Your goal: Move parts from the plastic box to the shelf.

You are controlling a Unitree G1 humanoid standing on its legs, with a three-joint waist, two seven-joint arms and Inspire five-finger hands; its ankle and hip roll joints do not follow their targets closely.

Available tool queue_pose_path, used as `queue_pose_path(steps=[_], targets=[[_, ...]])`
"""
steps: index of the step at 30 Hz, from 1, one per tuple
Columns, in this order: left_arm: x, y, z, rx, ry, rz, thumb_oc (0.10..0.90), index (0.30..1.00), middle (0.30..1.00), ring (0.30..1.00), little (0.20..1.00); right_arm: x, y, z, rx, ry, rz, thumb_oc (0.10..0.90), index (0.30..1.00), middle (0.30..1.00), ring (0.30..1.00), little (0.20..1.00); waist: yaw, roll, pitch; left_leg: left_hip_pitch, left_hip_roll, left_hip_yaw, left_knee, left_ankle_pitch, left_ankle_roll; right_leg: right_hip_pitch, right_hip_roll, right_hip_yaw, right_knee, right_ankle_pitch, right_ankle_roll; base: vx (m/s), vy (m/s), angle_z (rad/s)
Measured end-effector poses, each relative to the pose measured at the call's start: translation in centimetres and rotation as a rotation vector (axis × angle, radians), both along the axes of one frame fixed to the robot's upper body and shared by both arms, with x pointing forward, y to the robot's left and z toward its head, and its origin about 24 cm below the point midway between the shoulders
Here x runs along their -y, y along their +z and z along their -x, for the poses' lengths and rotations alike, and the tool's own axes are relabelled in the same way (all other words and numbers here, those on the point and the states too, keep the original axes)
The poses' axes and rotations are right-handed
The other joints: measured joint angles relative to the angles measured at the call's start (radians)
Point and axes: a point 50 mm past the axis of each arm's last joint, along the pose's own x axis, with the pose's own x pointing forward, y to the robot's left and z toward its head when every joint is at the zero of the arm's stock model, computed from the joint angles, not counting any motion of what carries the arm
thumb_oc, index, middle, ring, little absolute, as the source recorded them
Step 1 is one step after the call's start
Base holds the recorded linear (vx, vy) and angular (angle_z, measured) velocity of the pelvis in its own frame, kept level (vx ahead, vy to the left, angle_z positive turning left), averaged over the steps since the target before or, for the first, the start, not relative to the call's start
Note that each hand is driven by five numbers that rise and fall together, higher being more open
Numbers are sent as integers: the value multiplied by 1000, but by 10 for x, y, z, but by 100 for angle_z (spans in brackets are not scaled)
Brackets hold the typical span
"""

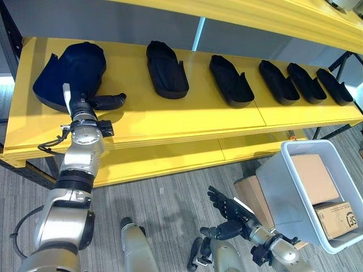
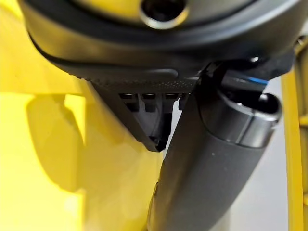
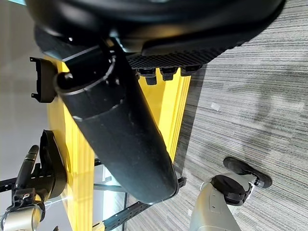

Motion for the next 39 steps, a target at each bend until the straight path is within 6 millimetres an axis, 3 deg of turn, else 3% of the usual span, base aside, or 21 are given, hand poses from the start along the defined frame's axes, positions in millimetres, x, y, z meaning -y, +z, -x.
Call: queue_pose_path(steps=[6, 14, 22, 26, 30, 39], targets=[[0, 1, 0, 25, -2, 53, 900, 1000, 1000, 1000, 1000, -2, -1, 1, -3, 3, -1, 900, 1000, 1000, 1000, 1000, 0, -2, 0, -5, -2, -5, 3, 3, 3, 0, 0, -4, 0, 0, 0, 1, 2, 1], [7, 3, -1, 131, -14, 296, 900, 1000, 1000, 1000, 1000, -4, 0, 0, 1, 2, 0, 900, 1000, 1000, 1000, 1000, 0, -2, 0, -5, -4, -5, 3, 2, 1, 0, -2, -4, 1, 0, 0, 0, 0, 0], [10, 3, -3, 163, -42, 417, 900, 1000, 1000, 1000, 1000, -4, 2, -4, 15, 0, 2, 900, 1000, 1000, 1000, 1000, -9, -2, 0, -6, -4, 0, 3, 0, -1, -8, -3, 2, 6, -2, 3, 0, 0, 0], [24, 8, -9, 202, -76, 519, 900, 1000, 1000, 1000, 1000, -5, 4, -6, 23, 0, 2, 900, 1000, 1000, 1000, 1000, -10, -2, 0, -6, -12, 0, 3, 0, -1, -10, -11, 2, 9, -4, 6, 8, 3, 3], [34, 12, -12, 236, -101, 583, 900, 1000, 1000, 1000, 1000, -5, 4, -8, 28, -7, 5, 900, 1000, 1000, 1000, 1000, -13, -2, 0, -5, -15, 3, 3, 1, 3, -13, -17, 3, 17, -11, 5, 8, 2, 2], [36, 18, -12, 276, -103, 627, 900, 1000, 1000, 1000, 1000, -4, 4, -8, 30, -16, 7, 900, 1000, 1000, 1000, 1000, -13, -2, 0, -5, -15, 5, 3, 0, 4, -13, -18, 3, 17, -12, 5, 0, 0, 0]])
